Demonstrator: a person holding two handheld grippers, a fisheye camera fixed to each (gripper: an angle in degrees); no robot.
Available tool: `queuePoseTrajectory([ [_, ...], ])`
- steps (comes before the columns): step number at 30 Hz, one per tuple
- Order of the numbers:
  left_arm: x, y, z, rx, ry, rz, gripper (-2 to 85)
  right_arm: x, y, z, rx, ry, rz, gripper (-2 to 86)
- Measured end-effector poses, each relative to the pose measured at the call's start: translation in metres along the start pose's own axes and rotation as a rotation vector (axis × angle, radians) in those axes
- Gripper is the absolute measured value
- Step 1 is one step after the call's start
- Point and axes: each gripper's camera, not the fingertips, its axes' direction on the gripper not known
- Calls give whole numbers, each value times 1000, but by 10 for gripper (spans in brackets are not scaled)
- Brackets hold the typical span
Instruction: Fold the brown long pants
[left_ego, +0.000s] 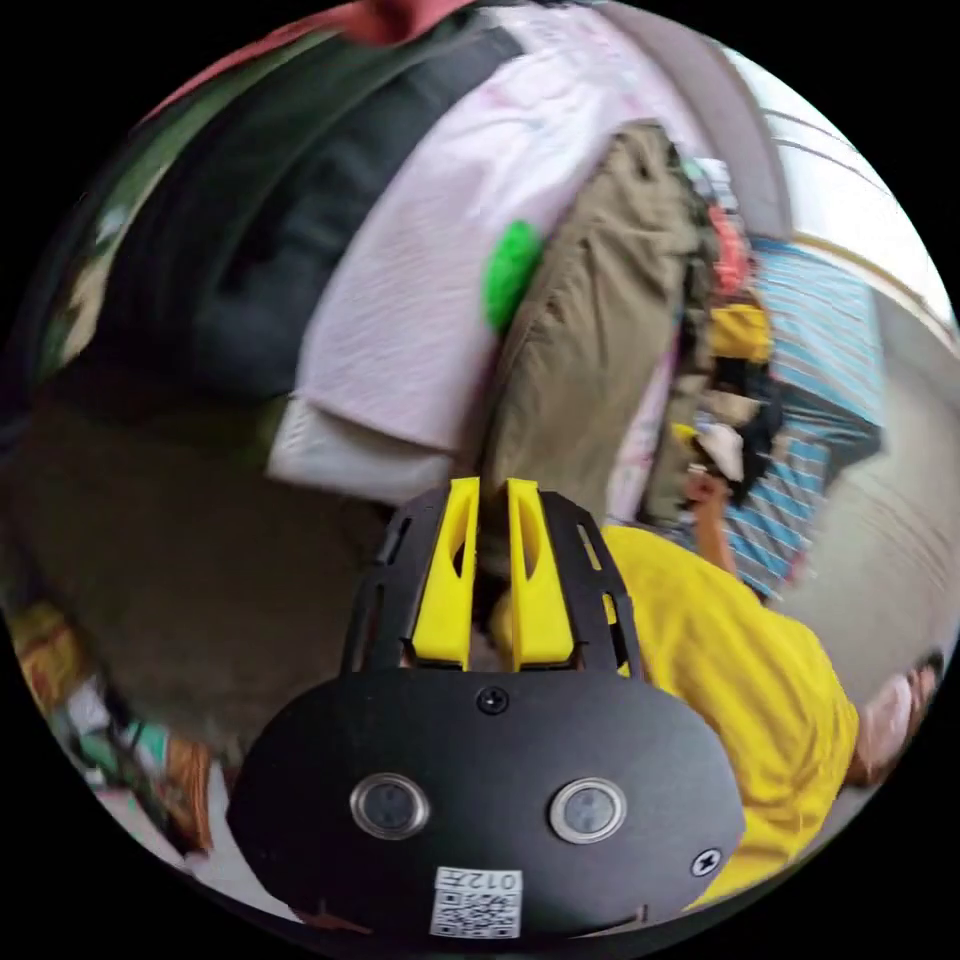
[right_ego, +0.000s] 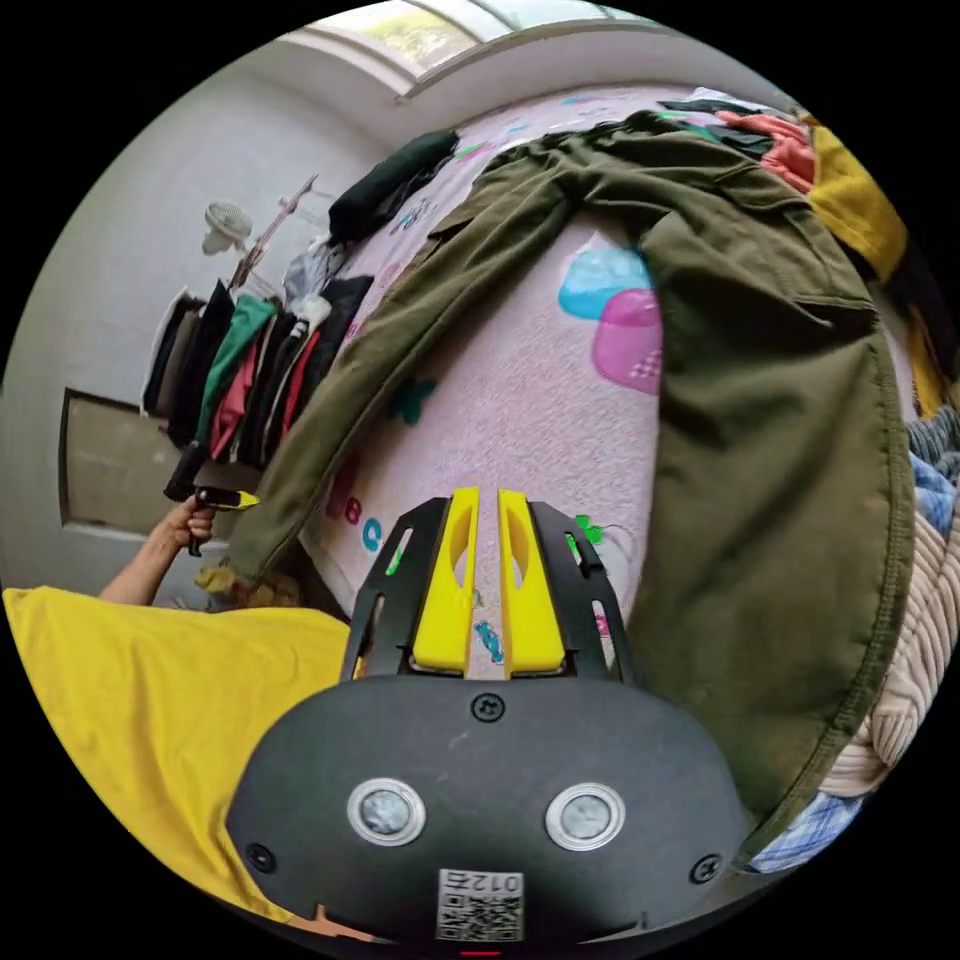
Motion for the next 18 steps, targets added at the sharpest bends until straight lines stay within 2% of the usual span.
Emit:
queuePoseTrajectory([
  [1, 9, 10, 1, 29, -140, -9, 16, -13, -2, 8, -27, -7, -30, 15],
  [4, 53, 40, -3, 172, -337, 68, 15, -41, -5, 22, -84, 12, -101, 14],
  [9, 156, 46, 0, 290, -417, 318, 12, -62, -2, 45, -175, 18, -136, 16],
  [13, 232, 5, 10, 246, -440, 433, 8, -72, -2, 58, -222, 58, -137, 21],
  [17, 255, -21, 30, 126, -530, 436, 5, -75, -2, 50, -214, 63, -116, 24],
  [18, 256, -19, 28, 155, -512, 442, 4, -74, 0, 43, -199, 64, -107, 25],
])
